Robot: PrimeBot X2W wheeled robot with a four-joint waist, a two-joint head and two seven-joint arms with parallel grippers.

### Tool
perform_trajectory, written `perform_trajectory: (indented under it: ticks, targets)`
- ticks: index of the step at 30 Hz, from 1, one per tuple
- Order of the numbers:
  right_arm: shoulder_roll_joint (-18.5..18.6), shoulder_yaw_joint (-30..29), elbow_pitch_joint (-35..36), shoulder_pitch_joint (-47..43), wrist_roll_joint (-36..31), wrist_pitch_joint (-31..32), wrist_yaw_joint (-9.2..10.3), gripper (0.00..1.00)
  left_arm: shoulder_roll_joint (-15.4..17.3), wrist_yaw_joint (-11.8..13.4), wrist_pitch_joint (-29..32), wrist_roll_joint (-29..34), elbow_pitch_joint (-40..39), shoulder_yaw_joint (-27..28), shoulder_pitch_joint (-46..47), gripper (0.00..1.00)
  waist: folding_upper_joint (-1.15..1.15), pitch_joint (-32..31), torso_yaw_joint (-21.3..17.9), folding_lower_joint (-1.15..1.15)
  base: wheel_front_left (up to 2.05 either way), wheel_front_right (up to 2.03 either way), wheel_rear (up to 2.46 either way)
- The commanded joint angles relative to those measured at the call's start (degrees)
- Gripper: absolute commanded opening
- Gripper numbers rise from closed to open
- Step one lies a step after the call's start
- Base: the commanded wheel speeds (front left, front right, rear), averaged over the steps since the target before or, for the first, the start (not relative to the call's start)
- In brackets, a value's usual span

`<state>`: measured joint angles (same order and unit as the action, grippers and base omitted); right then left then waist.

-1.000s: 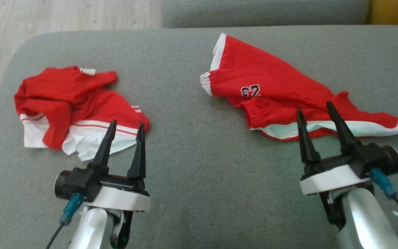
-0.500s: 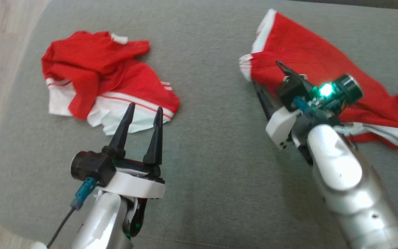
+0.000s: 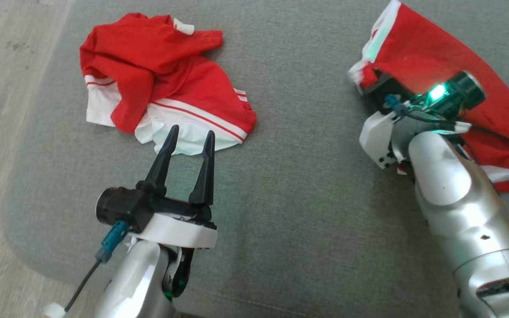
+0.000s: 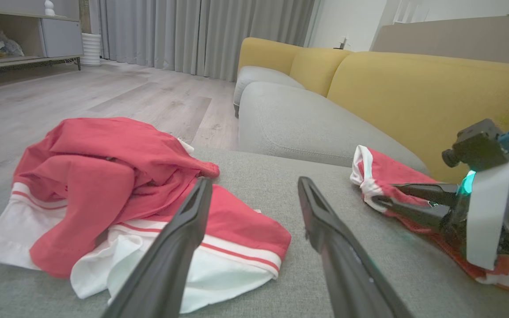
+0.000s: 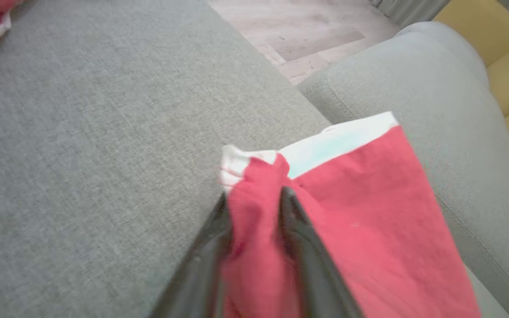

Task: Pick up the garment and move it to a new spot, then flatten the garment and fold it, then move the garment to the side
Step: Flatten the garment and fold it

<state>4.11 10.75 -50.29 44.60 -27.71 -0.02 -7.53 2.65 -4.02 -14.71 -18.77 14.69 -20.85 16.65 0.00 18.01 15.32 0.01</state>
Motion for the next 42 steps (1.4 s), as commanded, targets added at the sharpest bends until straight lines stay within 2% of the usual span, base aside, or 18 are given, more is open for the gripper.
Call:
perform_trajectory:
  ticks: [1, 5, 9, 13, 19, 26, 27, 28, 29, 33, 36, 38, 42]
  targets:
    - [-1.1, -0.1, 1.7, 2.8, 0.5, -1.5, 0.04, 0.0, 0.2, 0.5, -0.3, -0.1, -1.8, 2.0, 1.3, 1.0, 0.0, -0.1, -0.6, -0.01, 0.0, 0.0, 0.0]
    - [-1.2, -3.3, 2.8, 5.1, 3.7, -3.6, 0.04, 0.0, 0.2, 0.6, -0.3, 0.2, -1.8, 3.0, 1.0, 1.0, 0.0, -0.7, -2.4, -0.01, 0.0, 0.0, 0.0]
    - [-1.1, -8.4, 4.6, 8.2, 6.9, -3.2, 0.04, 0.0, 0.2, 0.4, -0.3, 0.0, -2.1, 3.4, 0.7, 1.0, 0.0, -1.0, -4.1, -0.01, 0.0, 0.0, 0.0]
    - [2.9, -13.0, 6.0, 11.0, 7.3, -1.0, 0.04, 0.0, 0.2, 0.3, -0.3, -0.2, -2.3, 2.9, 1.0, 1.0, 0.0, -0.7, -4.8, -0.01, 0.0, 0.0, 0.0]
    - [9.7, -20.8, 7.4, 13.9, 2.6, 2.9, 0.04, 0.0, 0.2, 0.0, -0.3, -0.1, -2.4, 2.2, 2.0, 1.0, 0.0, 0.7, -4.0, -0.01, 0.0, 0.0, 0.0]
    - [14.6, -30.7, 7.9, 15.2, -6.9, 5.7, 0.04, 0.0, 0.2, 0.0, -0.3, -0.2, -2.3, 1.8, 2.8, 1.0, 0.0, 2.6, -1.3, -0.01, 0.0, 0.0, 0.0]
    - [15.0, -31.9, 8.0, 15.5, -7.6, 5.4, 0.04, 0.38, 0.2, 0.0, -0.3, -0.2, -2.4, 1.8, 2.9, 1.0, 0.0, 2.9, -1.0, -0.01, 0.0, 0.0, 0.0]
    - [15.0, -31.9, 8.0, 15.5, -7.6, 5.4, 0.04, 0.38, 0.2, 0.0, -0.3, -0.2, -2.4, 1.8, 2.9, 1.0, 0.0, 2.9, -1.0, -0.01, 0.0, 0.0, 0.0]
    - [15.6, -33.5, 7.6, 15.8, -8.8, 4.9, 0.04, 1.0, 0.2, 0.0, -0.3, -0.2, -2.4, 1.8, 3.0, 1.0, 0.0, 3.2, -0.7, -0.01, 0.0, 0.0, 0.0]
    - [16.2, -35.4, 8.5, 16.1, -9.8, 3.3, 0.04, 1.0, 0.2, 0.2, -0.3, -0.2, -2.5, 2.1, 3.1, 1.0, 0.0, 3.2, -0.8, -0.01, 0.0, 0.0, 0.0]
    - [14.5, -36.7, 9.7, 15.4, -10.1, 0.6, 0.04, 1.0, 0.2, 0.3, -0.3, -0.1, -2.5, 2.6, 2.9, 1.0, 0.0, 2.2, -1.8, -0.01, 0.0, 0.0, 0.0]
    - [12.4, -37.7, 10.7, 14.9, -10.2, -2.6, 0.04, 1.0, 0.2, 0.3, -0.3, 0.0, -2.6, 3.0, 2.8, 1.0, 0.0, 1.0, -2.8, -0.01, 0.0, 0.0, 0.0]
    - [5.7, -39.1, 10.9, 12.8, -8.1, -10.8, 0.04, 1.0, 0.2, 0.1, -0.3, 0.4, -2.7, 3.8, 2.1, 1.0, 0.0, -1.9, -5.6, -0.01, 0.0, 0.0, 0.0]
